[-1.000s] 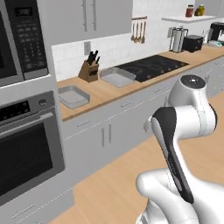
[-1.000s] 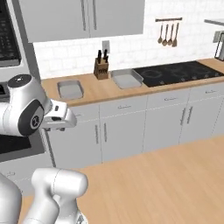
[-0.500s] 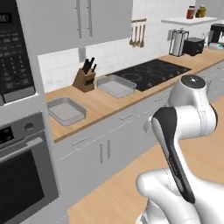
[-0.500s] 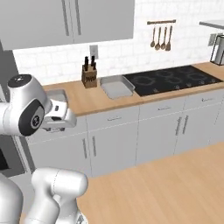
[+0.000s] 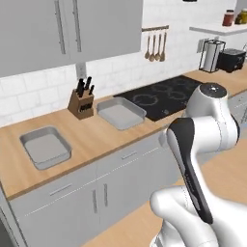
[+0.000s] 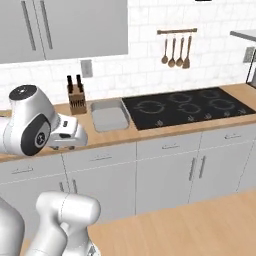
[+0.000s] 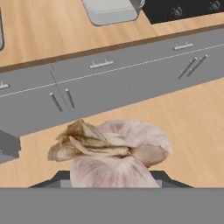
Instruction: Place one garlic and one chicken drumstick in each tupperware on the nearby counter, to pack two identical lunches.
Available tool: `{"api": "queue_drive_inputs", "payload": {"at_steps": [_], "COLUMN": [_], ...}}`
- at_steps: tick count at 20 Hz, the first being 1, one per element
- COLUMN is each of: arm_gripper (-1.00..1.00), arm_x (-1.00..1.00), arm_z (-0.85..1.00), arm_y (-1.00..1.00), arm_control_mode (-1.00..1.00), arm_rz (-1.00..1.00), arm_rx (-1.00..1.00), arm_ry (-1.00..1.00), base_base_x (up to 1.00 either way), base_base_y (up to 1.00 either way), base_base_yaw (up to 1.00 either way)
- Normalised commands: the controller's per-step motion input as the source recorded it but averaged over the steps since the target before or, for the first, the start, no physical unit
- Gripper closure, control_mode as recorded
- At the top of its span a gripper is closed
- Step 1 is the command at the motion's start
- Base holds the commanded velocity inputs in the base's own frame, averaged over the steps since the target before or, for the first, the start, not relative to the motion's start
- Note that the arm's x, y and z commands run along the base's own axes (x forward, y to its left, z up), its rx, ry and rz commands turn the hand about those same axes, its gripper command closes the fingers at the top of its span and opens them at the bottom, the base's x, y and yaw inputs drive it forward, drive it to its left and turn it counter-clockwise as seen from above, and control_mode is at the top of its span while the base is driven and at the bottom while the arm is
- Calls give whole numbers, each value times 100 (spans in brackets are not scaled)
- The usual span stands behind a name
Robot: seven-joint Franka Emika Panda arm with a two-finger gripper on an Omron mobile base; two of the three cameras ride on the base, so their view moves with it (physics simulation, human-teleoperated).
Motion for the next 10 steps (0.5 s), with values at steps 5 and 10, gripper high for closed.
{"api": "queue_drive_inputs", "payload": {"at_steps": [5, 10], "arm_gripper": [100, 100], "arm_x": [0, 60], "arm_z": [0, -3], "arm_y": [0, 11], "arm_control_mode": [100, -100], "arm_rz": [0, 10], "arm_rx": [0, 0], "arm_ry": [0, 0], "base_base_x": [100, 40], "base_base_y": [-43, -4], "base_base_yaw": [27, 10]}}
